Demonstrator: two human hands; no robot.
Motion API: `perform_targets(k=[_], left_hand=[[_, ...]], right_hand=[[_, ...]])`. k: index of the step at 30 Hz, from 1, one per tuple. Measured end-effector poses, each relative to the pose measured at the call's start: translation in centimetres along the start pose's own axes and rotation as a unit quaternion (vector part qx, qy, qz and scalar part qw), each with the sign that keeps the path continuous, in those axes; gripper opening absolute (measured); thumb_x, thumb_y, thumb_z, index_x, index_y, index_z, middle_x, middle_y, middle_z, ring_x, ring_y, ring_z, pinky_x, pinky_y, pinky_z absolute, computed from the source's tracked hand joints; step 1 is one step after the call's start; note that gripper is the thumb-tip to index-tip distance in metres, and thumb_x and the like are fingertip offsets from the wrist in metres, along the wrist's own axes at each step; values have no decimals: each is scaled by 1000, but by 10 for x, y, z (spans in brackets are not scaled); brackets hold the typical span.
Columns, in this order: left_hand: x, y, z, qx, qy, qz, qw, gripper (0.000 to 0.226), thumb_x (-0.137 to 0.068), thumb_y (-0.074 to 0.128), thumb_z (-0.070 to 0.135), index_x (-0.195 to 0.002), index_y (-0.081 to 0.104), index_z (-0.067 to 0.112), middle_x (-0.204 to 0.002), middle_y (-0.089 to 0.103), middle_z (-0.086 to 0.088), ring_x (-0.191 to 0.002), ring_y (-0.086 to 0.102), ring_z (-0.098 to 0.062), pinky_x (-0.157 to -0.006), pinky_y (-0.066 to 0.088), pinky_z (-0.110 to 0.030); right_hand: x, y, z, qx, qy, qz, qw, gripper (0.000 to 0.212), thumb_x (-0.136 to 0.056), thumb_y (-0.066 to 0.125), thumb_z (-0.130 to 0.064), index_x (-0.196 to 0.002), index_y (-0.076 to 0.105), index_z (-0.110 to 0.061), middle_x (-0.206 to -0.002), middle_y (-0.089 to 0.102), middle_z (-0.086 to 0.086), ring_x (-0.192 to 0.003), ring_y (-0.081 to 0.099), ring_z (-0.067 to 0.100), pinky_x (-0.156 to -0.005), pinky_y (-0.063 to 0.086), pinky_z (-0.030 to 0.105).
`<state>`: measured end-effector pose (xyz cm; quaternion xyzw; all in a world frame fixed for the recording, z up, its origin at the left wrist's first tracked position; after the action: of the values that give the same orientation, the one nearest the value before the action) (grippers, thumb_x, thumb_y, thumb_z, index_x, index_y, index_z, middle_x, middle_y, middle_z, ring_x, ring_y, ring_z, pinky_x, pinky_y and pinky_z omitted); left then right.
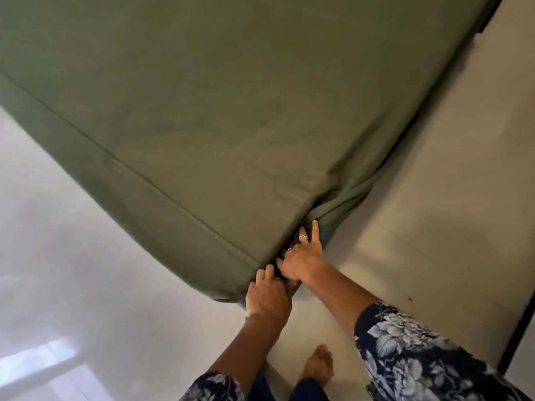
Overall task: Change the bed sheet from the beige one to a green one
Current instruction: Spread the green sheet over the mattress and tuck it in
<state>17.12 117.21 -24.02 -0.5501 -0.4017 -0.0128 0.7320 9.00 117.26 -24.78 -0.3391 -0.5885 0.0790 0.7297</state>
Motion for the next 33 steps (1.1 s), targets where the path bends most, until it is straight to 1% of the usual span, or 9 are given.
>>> perform_targets(k=[6, 9, 15, 19, 21, 25, 29, 31, 33], left_hand=[[49, 1, -14, 56, 64, 59, 995, 43, -99, 43, 21, -142, 44, 14, -149, 35, -11, -131, 39, -29, -103, 41, -37], [73, 15, -42, 190, 19, 24, 981, 58, -101, 33, 38, -153, 15, 20, -159, 11, 3, -145, 19, -19, -116, 21, -28], [59, 47, -41, 139, 33, -24, 989, 90, -67, -20, 76, -146, -17, 32, -145, -21, 18, -142, -8, -4, -119, 3, -32], [63, 33, -31, 92, 64, 34, 993, 49, -87, 40, 41, -125, 64, 21, -132, 59, -2, -105, 66, -13, -74, 57, -31], [68, 18, -21, 89, 99, 55, 990, 42, -74, 44, 28, -103, 74, 18, -102, 72, 0, -72, 71, -13, -49, 54, -22], [53, -43, 8, 87, 169, 138, 972, 46, -73, 42, 24, -110, 69, 18, -101, 67, 5, -80, 65, -11, -60, 55, -19], [6, -62, 44, 76, 212, 138, 965, 58, -75, 42, 25, -129, 56, 13, -132, 59, -3, -112, 61, -15, -87, 53, -23], [-11, -64, 61, 78, 218, 115, 966, 68, -75, 39, 25, -141, 38, 11, -142, 50, -8, -122, 55, -17, -93, 51, -27], [-27, -60, 73, 87, 217, 91, 968, 82, -75, 35, 25, -152, 12, 9, -148, 40, -12, -127, 52, -19, -95, 50, -28]], right_hand=[[32, -23, 5, -7, -135, 174, 975, 44, -98, 32, -43, -121, 59, -18, -121, 63, 7, -119, 52, 29, -111, 21, 49], [50, -7, -10, 16, -214, 252, 944, 49, -88, 30, -59, -110, 67, -37, -102, 69, -3, -94, 66, 24, -96, 42, 55], [20, 7, -32, 0, -135, 83, 987, 112, -71, -19, -76, -130, 57, -20, -140, 50, -1, -140, 27, 25, -110, -10, 61], [23, 0, -31, -33, -126, 59, 990, 56, -98, 27, -54, -125, 59, -16, -132, 56, 5, -132, 39, 26, -114, -4, 57], [39, -19, -16, -128, -146, 181, 964, 43, -96, 34, -44, -107, 66, -18, -110, 67, 3, -113, 56, 23, -113, 19, 50], [78, -33, 90, -364, 44, 442, 819, 24, -91, 51, -30, -93, 69, -14, -90, 67, 3, -85, 63, 21, -75, 46, 28], [38, 42, 153, -729, 268, 184, 603, 68, -89, 53, -55, -127, 52, 0, -130, 53, 16, -118, 52, 35, -98, 45, 42], [16, 47, 141, -882, 236, 87, 399, 58, -90, 49, -58, -123, 50, -10, -116, 55, 11, -103, 57, 31, -81, 54, 40], [-4, 39, 143, -926, 209, 90, 302, 44, -91, 54, -51, -110, 54, -11, -91, 58, 10, -73, 56, 21, -49, 52, 26]])
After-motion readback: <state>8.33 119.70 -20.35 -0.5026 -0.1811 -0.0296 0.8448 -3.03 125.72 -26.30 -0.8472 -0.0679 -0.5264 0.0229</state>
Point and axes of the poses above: each hand's wrist, its own x-axis away from the middle knuckle, its own y-axis out of the palm, z = x × y, the point moved 9 cm from there along -x, towards the middle knuckle
